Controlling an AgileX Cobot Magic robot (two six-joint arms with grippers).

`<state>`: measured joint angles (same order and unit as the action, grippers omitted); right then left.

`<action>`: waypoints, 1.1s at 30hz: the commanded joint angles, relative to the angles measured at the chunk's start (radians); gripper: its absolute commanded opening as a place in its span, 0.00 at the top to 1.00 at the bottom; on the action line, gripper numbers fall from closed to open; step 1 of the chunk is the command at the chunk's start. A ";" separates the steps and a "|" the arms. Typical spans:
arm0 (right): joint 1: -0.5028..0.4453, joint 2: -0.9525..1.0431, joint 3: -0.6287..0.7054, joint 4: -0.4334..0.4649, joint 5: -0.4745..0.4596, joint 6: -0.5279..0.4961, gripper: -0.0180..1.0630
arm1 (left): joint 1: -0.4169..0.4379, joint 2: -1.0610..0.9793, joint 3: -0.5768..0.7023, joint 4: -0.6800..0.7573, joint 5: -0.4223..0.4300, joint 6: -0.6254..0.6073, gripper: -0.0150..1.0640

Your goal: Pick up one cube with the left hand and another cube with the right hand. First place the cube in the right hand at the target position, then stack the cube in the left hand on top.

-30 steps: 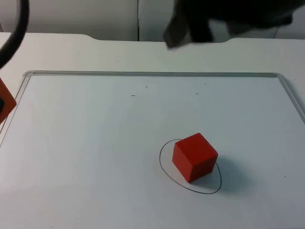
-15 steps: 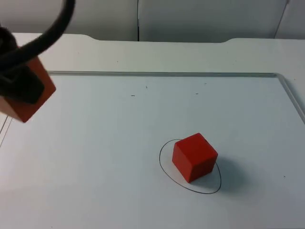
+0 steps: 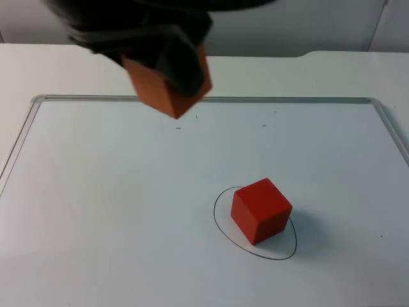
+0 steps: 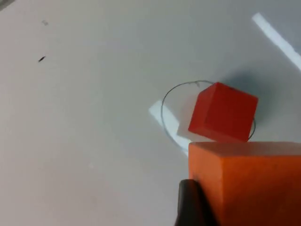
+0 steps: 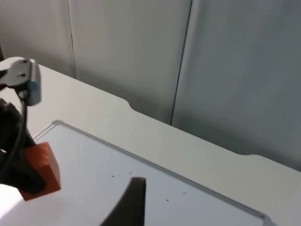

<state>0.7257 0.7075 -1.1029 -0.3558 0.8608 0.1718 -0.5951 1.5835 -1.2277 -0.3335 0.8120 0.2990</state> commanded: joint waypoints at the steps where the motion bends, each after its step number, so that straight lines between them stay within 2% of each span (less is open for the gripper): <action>1: 0.004 -0.005 -0.005 -0.015 0.005 -0.007 0.12 | -0.037 0.058 -0.056 -0.002 0.001 0.007 0.88; 3: 0.004 -0.005 -0.005 -0.016 0.005 -0.007 0.12 | -0.081 0.159 -0.140 0.004 0.018 0.007 0.88; 11: 0.004 -0.005 -0.005 -0.032 0.017 -0.007 0.12 | -0.145 0.396 -0.339 0.052 0.085 0.005 0.88; 17: 0.004 -0.005 -0.005 -0.034 0.023 -0.007 0.12 | -0.160 0.446 -0.353 0.065 0.084 0.013 0.88; 21: 0.004 -0.005 -0.005 -0.041 0.023 -0.007 0.12 | -0.182 0.454 -0.353 0.127 0.084 0.033 0.88; 30: 0.004 -0.005 -0.005 -0.041 0.024 -0.011 0.12 | -0.192 0.454 -0.345 0.120 0.064 0.082 0.88; 33: 0.004 -0.005 -0.005 -0.041 0.024 -0.013 0.12 | -0.192 0.452 -0.291 0.110 0.009 0.086 0.88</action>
<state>0.7257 0.7075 -1.1029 -0.3921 0.8848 0.1679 -0.7797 2.0428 -1.5549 -0.2084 0.8682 0.3743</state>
